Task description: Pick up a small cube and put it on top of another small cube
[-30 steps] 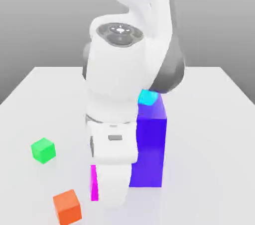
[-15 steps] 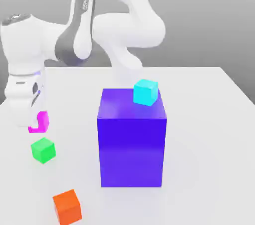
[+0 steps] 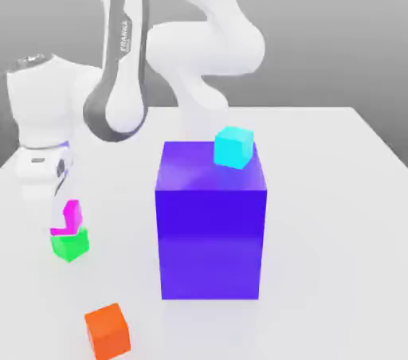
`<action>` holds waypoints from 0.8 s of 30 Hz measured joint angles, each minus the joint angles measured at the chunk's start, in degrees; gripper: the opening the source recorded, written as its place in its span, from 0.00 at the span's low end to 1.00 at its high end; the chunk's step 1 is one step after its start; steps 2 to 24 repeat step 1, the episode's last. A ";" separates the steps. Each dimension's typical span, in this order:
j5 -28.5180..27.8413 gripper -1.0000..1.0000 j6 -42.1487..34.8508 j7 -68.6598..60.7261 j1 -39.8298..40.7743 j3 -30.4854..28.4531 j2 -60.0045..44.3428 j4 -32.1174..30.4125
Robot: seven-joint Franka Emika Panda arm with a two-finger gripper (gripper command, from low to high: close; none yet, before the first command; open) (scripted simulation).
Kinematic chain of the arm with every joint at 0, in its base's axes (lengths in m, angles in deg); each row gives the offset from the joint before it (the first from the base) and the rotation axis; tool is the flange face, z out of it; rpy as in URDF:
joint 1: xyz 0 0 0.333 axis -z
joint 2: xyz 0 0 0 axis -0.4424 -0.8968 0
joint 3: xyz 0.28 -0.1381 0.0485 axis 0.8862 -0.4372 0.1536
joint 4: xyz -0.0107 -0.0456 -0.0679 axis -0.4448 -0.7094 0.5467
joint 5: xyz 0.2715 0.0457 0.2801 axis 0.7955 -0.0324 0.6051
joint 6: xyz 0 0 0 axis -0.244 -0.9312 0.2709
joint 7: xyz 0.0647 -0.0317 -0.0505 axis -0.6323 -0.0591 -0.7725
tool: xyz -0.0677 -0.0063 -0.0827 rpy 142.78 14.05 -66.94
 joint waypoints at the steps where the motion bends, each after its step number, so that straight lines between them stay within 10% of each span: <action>1: 1.00 1.00 0.58 -0.70 0.39 0.59 -0.64 -0.04; 24: 1.00 1.00 0.58 -0.70 0.39 0.59 -0.64 -0.04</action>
